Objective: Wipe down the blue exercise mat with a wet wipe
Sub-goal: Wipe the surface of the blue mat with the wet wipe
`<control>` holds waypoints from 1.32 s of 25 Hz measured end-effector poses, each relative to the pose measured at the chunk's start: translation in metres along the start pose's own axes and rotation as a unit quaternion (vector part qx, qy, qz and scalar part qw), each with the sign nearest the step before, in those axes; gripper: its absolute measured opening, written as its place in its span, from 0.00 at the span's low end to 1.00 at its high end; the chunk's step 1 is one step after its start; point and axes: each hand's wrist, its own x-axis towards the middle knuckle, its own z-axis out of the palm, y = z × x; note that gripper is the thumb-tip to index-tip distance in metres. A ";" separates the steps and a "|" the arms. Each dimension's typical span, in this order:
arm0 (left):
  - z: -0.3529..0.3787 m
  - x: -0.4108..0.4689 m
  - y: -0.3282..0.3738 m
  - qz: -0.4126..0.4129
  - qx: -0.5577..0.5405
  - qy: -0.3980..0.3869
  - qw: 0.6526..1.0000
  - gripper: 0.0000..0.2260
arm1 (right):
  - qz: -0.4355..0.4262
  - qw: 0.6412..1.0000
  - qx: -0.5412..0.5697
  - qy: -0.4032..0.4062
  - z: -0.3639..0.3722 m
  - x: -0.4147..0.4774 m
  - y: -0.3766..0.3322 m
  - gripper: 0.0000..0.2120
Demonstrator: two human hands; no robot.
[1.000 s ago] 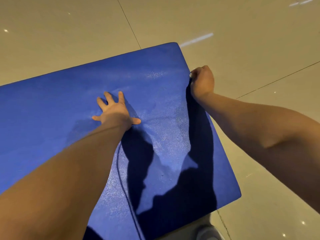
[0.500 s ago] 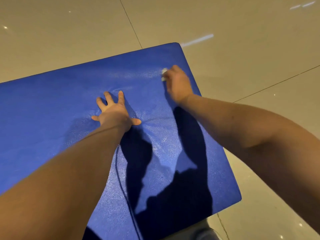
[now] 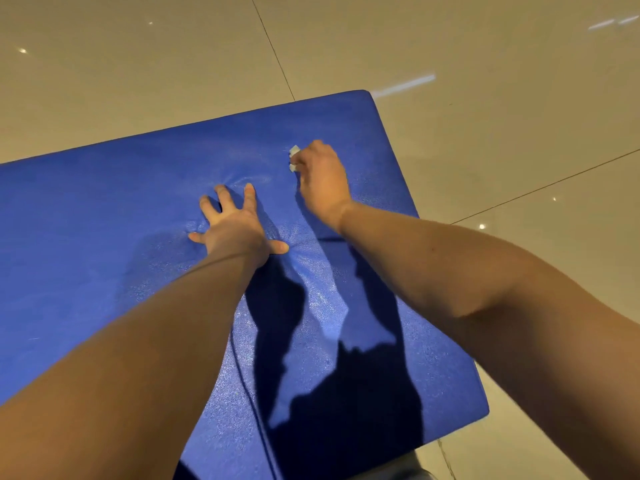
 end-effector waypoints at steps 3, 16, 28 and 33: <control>0.002 0.000 0.000 0.004 0.001 0.007 1.000 0.57 | 0.021 0.998 -0.052 0.011 -0.032 0.023 0.050 0.10; 0.004 0.002 0.001 0.001 0.012 0.017 1.000 0.58 | -0.046 0.998 -0.036 0.014 0.002 0.038 0.013 0.10; 0.007 0.003 0.004 -0.001 0.025 0.024 0.999 0.59 | 0.195 0.976 0.001 0.099 -0.029 0.106 0.058 0.16; 0.006 0.005 0.003 -0.001 0.021 0.021 1.000 0.58 | 0.027 0.999 0.035 -0.027 0.028 0.097 -0.044 0.09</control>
